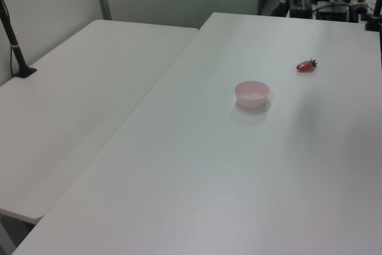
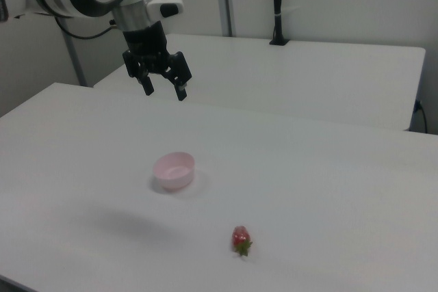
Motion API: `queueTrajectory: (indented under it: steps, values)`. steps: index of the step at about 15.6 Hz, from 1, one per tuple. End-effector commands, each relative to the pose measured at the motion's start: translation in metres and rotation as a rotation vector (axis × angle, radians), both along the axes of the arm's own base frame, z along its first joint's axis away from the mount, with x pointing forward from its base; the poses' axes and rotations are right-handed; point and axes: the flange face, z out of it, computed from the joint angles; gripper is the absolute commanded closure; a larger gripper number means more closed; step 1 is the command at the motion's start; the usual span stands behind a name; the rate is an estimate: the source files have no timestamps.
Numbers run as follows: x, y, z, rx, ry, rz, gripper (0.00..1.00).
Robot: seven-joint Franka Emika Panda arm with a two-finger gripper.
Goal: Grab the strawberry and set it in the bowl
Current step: 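Move the open gripper over the red strawberry and lower it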
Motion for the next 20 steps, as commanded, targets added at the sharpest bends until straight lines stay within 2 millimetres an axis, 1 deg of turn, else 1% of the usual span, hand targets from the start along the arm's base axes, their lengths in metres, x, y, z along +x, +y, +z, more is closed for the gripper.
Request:
queueTrajectory:
  steps: [1, 6, 9, 12, 13, 15, 16, 18, 20]
  values:
    - [-0.002, 0.004, 0.004, 0.018, -0.012, -0.004, 0.00]
    - [-0.002, 0.004, 0.002, 0.018, -0.009, -0.004, 0.00]
    - [-0.002, 0.003, 0.004, 0.016, -0.013, -0.005, 0.00]
    - [-0.003, -0.001, 0.000, 0.016, -0.002, 0.007, 0.00]
    - [-0.004, -0.008, -0.001, 0.011, 0.005, 0.047, 0.00]
    - [-0.007, -0.034, -0.003, 0.001, 0.018, 0.132, 0.00]
    - [-0.008, -0.043, -0.005, -0.005, 0.022, 0.160, 0.00]
    - [-0.013, -0.070, -0.009, -0.021, 0.042, 0.213, 0.00]
    - [-0.022, -0.094, -0.030, -0.011, 0.093, 0.306, 0.00]
